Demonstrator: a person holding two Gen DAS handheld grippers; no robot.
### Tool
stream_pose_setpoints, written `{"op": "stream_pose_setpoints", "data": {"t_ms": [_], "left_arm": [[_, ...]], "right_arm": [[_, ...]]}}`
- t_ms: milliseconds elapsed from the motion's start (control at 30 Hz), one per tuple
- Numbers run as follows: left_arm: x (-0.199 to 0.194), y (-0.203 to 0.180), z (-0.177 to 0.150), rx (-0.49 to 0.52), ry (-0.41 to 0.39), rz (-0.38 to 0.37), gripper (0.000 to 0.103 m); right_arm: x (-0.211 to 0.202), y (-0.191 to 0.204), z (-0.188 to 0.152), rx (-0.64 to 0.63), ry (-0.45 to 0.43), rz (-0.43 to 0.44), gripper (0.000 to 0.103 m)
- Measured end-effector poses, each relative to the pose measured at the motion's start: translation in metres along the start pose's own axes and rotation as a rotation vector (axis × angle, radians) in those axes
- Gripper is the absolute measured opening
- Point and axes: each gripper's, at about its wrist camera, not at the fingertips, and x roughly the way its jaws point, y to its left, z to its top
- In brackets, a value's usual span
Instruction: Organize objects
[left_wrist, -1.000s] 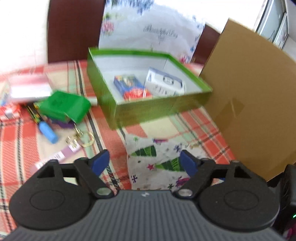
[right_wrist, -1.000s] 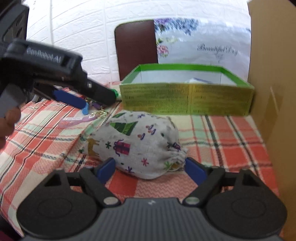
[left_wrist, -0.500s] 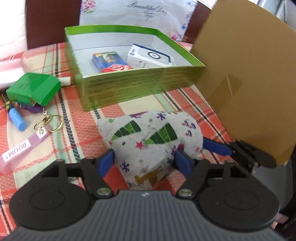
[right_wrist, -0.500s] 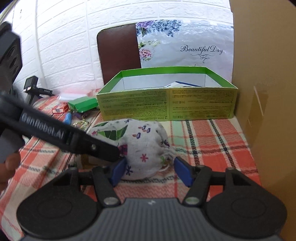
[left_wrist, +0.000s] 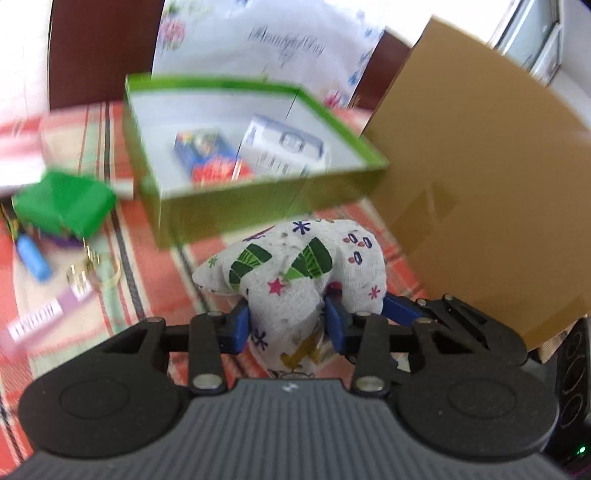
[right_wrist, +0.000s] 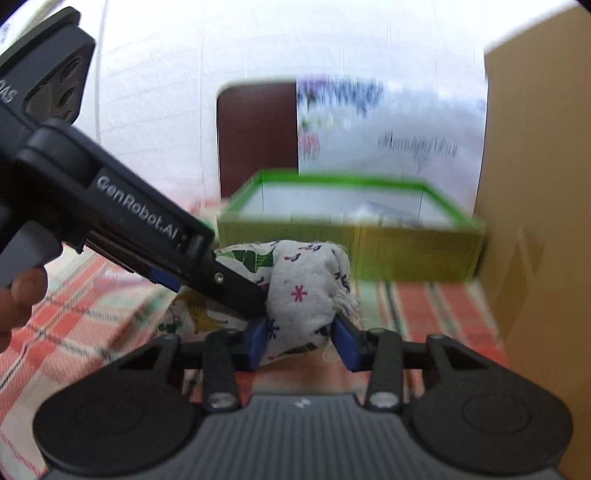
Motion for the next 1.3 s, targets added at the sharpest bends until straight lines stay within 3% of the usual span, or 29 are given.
{"op": "stream_pose_setpoints", "data": {"t_ms": [133,233,400,533,600,667,733,867,1067,1233,1300], "left_arm": [[-0.019,-0.011,0.022,0.046,-0.088,-0.017,0.044],[-0.017,-0.017,0.045,0.095,-0.130,0.012,0.044],[0.003,-0.003,0.079,0.088,-0.156,0.079,0.044],[0.030,0.012,0.094,0.068,-0.151,0.174,0.044],[0.041,0.021,0.099,0.053,-0.142,0.246,0.045],[0.044,0.032,0.099,0.008,-0.118,0.268,0.045],[0.036,0.039,0.092,-0.026,-0.119,0.230,0.046],[0.014,0.036,0.069,0.008,-0.155,0.228,0.052],[-0.023,0.040,0.028,0.004,-0.188,0.202,0.056],[-0.042,0.068,-0.017,-0.030,-0.158,0.293,0.060],[-0.048,0.089,-0.033,-0.084,-0.136,0.343,0.060]], "right_arm": [[-0.011,-0.003,0.023,0.017,-0.108,-0.026,0.038],[-0.002,-0.005,0.044,-0.005,-0.154,-0.044,0.038],[0.046,-0.012,0.073,0.039,-0.159,-0.026,0.039],[0.092,-0.030,0.081,0.078,-0.115,-0.016,0.044],[0.113,-0.033,0.080,0.073,-0.089,-0.046,0.070],[0.122,-0.031,0.075,0.060,-0.071,-0.087,0.076],[0.115,-0.033,0.071,0.070,-0.073,-0.087,0.076],[0.083,-0.031,0.057,0.070,-0.125,-0.083,0.081],[0.045,-0.010,0.033,0.089,-0.134,-0.009,0.080],[0.043,0.024,0.020,0.049,-0.039,0.125,0.075],[0.048,0.041,0.019,0.012,-0.003,0.183,0.068]]}}
